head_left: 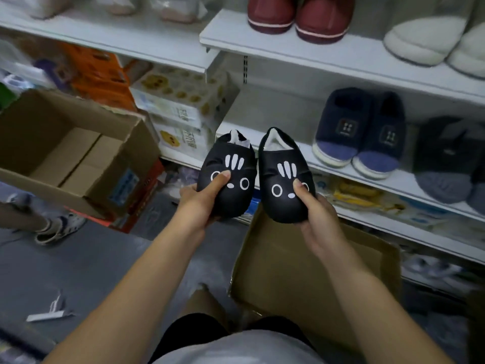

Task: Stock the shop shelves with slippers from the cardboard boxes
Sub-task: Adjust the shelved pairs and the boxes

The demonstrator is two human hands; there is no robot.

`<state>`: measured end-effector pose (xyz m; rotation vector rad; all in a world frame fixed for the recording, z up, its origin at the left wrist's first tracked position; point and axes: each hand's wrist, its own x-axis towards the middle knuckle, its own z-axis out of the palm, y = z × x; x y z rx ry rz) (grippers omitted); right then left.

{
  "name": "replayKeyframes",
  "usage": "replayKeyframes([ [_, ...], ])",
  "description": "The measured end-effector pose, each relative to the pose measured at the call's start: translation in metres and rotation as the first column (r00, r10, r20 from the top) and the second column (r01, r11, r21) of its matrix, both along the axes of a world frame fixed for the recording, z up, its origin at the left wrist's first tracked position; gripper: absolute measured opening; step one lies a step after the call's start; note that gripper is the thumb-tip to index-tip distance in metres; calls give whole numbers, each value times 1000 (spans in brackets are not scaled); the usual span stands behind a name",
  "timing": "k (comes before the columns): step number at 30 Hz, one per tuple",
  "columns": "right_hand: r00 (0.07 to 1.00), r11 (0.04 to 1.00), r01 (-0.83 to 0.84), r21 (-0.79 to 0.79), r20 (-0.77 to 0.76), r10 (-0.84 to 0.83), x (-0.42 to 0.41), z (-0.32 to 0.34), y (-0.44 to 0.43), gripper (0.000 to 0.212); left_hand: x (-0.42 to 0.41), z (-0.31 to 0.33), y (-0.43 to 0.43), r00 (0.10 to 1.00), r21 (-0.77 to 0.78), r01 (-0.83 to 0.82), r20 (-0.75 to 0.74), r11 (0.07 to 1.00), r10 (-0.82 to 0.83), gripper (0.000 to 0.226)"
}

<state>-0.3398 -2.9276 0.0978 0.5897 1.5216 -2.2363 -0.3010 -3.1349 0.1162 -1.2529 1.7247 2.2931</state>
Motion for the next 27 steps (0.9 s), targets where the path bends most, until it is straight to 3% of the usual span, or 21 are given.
replayKeyframes([
  [4,998,998,48,29,30,-49,-51,-22,-12,43,-63,-9,-9,994,-4,109,-16,994,-109,43],
  [7,993,992,102,71,47,-106,-91,-39,-23,51,-115,-18,-21,985,-4,170,12,986,-170,57],
  [9,988,984,138,113,55,-145,-116,-47,-29,61,-151,-28,-30,972,4,233,25,972,-233,52],
  [12,979,979,188,83,63,-193,-152,-55,-40,72,-205,-52,-50,958,59,286,3,956,-287,63],
  [15,974,973,205,111,70,-213,-176,-68,-53,98,-241,-79,-62,927,91,374,-3,923,-375,75],
  [17,984,933,154,325,38,-176,-180,-82,-60,123,-246,-94,-62,873,-36,487,2,873,-487,91],
  [19,996,824,59,563,22,-87,-173,-90,-65,134,-241,-108,-64,766,-243,623,-3,744,-642,113],
  [21,999,737,27,675,-4,-32,-167,-94,-69,123,-237,-125,-70,698,-385,663,7,642,-716,117],
  [24,998,673,51,738,-59,-12,-174,-99,-67,102,-244,-125,-77,703,-527,614,26,588,-711,116],
  [27,993,619,116,776,-114,-43,-199,-102,-68,96,-267,-120,-81,713,-667,585,151,462,-685,96],
])
